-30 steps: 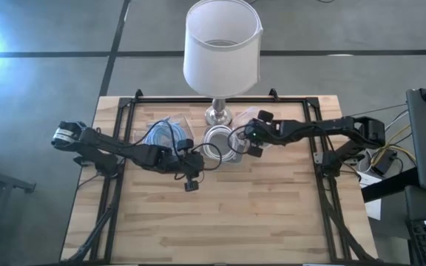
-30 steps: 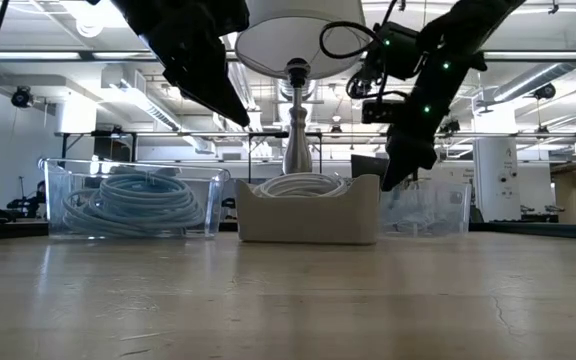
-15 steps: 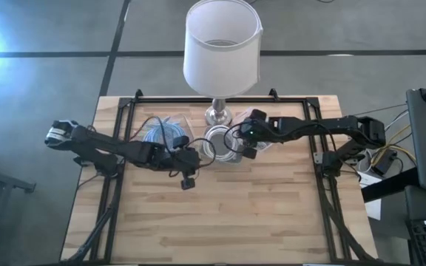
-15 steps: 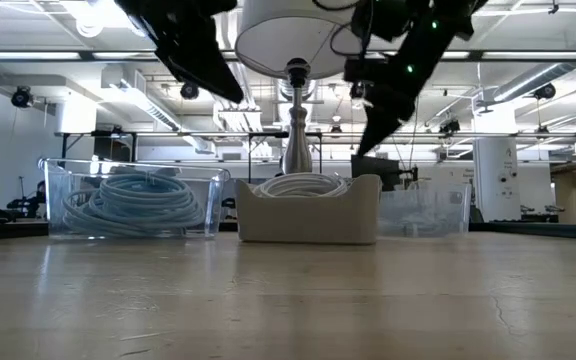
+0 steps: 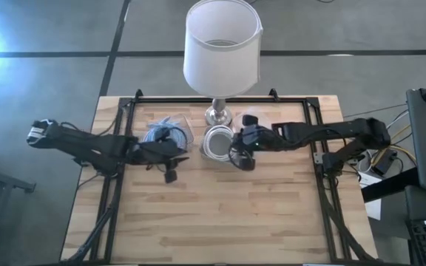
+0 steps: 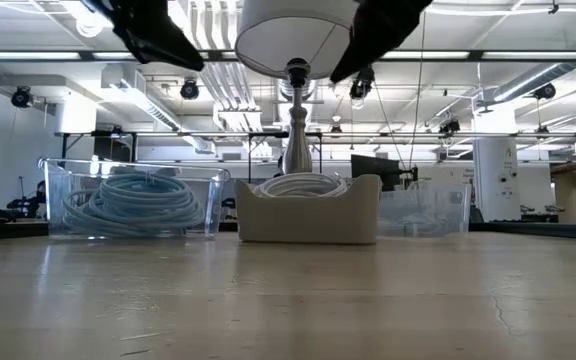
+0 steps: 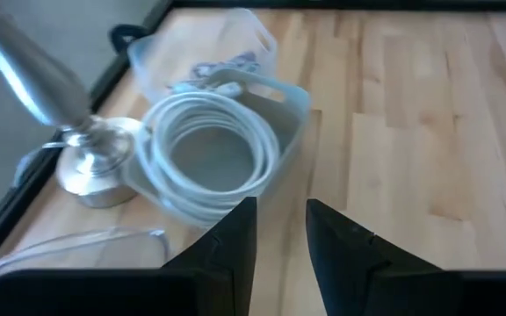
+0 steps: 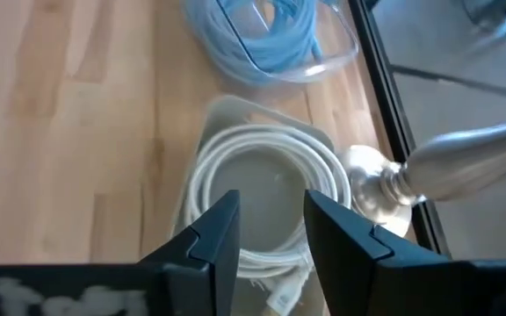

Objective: Pick & Place USB Port
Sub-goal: Return to Home Position

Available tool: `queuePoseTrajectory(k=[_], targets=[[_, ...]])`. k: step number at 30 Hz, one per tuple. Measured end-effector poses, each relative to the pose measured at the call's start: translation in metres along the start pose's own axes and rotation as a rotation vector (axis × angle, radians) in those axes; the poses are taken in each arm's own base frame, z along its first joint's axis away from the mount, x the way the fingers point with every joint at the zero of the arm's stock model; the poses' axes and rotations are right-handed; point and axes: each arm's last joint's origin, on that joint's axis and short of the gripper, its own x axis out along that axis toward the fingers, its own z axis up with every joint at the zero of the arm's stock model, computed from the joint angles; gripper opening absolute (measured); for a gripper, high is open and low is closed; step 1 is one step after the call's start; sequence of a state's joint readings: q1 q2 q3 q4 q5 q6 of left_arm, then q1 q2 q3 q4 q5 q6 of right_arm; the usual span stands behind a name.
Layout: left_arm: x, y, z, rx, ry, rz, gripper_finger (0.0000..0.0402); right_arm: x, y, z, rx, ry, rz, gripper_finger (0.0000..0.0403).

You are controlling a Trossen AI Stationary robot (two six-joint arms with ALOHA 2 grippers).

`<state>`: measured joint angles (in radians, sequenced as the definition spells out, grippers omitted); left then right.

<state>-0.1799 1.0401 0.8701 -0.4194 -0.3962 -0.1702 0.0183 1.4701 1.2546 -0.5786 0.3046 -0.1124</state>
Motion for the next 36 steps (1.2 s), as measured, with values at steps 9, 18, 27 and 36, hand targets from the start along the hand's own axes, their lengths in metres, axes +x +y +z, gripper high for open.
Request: queuePoseTrajectory(k=[9, 18, 27, 36], targets=[[-0.033, 0.022, -0.035, -0.06, -0.123, 0.057, 0.0104, -0.033, 0.013, -0.009, 0.002, -0.135, 0.04, 0.0116], [-0.046, 0.034, -0.07, -0.092, -0.324, 0.031, 0.0104, -0.053, 0.01, -0.055, 0.072, -0.39, 0.023, 0.0125], [-0.049, 0.039, -0.094, -0.05, -0.365, 0.036, 0.0104, -0.054, 0.013, -0.114, 0.148, -0.547, 0.017, 0.0115], [-0.056, 0.044, -0.102, -0.01, -0.443, 0.044, 0.0104, -0.059, 0.013, -0.152, 0.171, -0.64, 0.006, 0.0116]])
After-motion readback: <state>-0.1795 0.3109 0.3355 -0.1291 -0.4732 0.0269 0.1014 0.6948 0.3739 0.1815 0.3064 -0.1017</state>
